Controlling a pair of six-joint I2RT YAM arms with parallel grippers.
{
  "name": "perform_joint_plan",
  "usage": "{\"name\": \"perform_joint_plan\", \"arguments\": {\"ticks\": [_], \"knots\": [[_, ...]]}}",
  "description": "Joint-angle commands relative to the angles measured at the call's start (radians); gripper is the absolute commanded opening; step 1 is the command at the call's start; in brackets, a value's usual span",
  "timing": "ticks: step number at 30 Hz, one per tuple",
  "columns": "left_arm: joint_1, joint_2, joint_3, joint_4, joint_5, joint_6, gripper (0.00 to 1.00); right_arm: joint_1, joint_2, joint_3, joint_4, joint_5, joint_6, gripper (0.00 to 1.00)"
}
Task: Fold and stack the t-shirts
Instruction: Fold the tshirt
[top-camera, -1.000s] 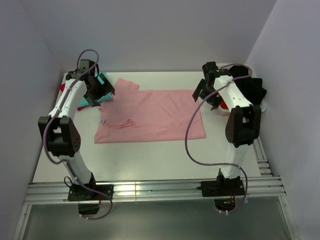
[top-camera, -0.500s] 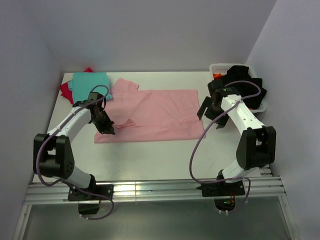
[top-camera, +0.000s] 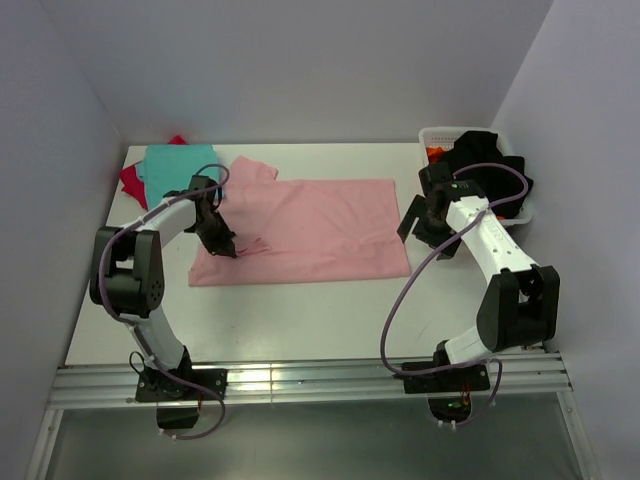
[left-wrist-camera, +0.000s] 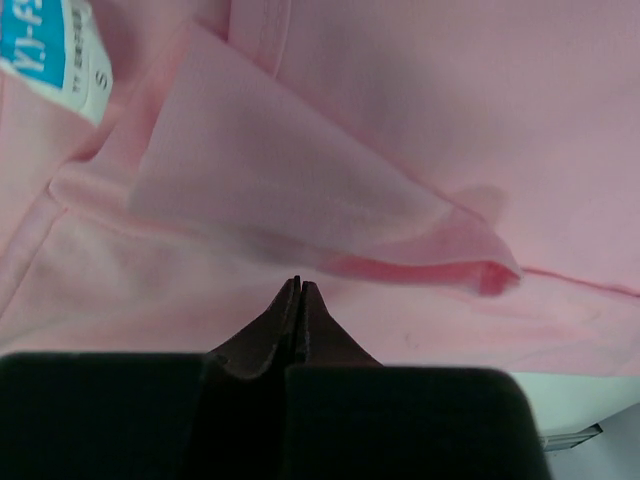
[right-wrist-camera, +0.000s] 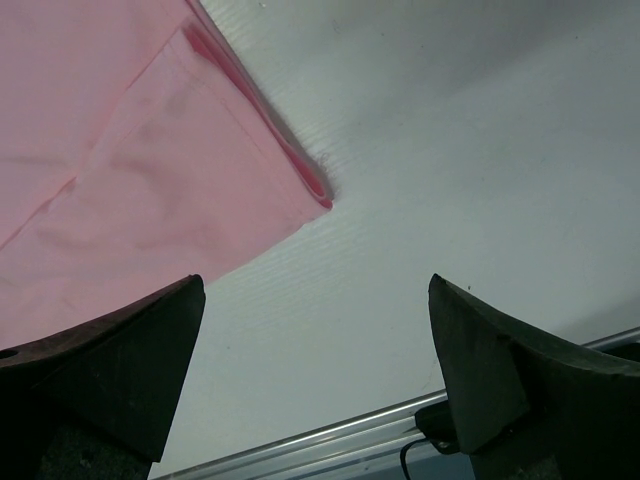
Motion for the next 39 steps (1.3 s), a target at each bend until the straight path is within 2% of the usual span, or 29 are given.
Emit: {"name": "perform_joint_plan", "arguments": {"ticks": [1, 13, 19, 25, 32, 35, 37, 39], "knots": [[-0.002, 0.036, 0.045, 0.033, -0.014, 0.008, 0.0, 0.001, -0.04, -0.003, -0.014, 0.038, -0.008, 1.0], [-0.002, 0.125, 0.108, 0.024, -0.037, 0.017, 0.0, -0.008, -0.012, 0.025, -0.025, 0.042, -0.01, 1.0], [-0.002, 0.19, 0.207, -0.002, -0.034, 0.013, 0.0, -0.008, 0.023, 0.05, -0.026, 0.042, -0.011, 1.0], [0.003, 0.356, 0.466, -0.091, -0.042, 0.01, 0.0, -0.01, 0.048, 0.086, -0.039, 0.053, -0.022, 1.0], [0.048, 0.594, 0.99, -0.151, 0.001, -0.071, 0.0, -0.013, 0.074, 0.138, -0.074, 0.07, -0.047, 1.0], [0.084, 0.619, 1.072, -0.047, 0.073, -0.133, 0.0, -0.014, 0.077, 0.148, -0.08, 0.073, -0.056, 1.0], [0.099, 0.599, 1.041, 0.028, 0.105, -0.16, 0.01, -0.016, 0.08, 0.154, -0.085, 0.068, -0.059, 1.0], [0.104, 0.551, 1.019, 0.091, 0.131, -0.162, 0.06, -0.016, 0.079, 0.157, -0.088, 0.064, -0.059, 1.0]]}}
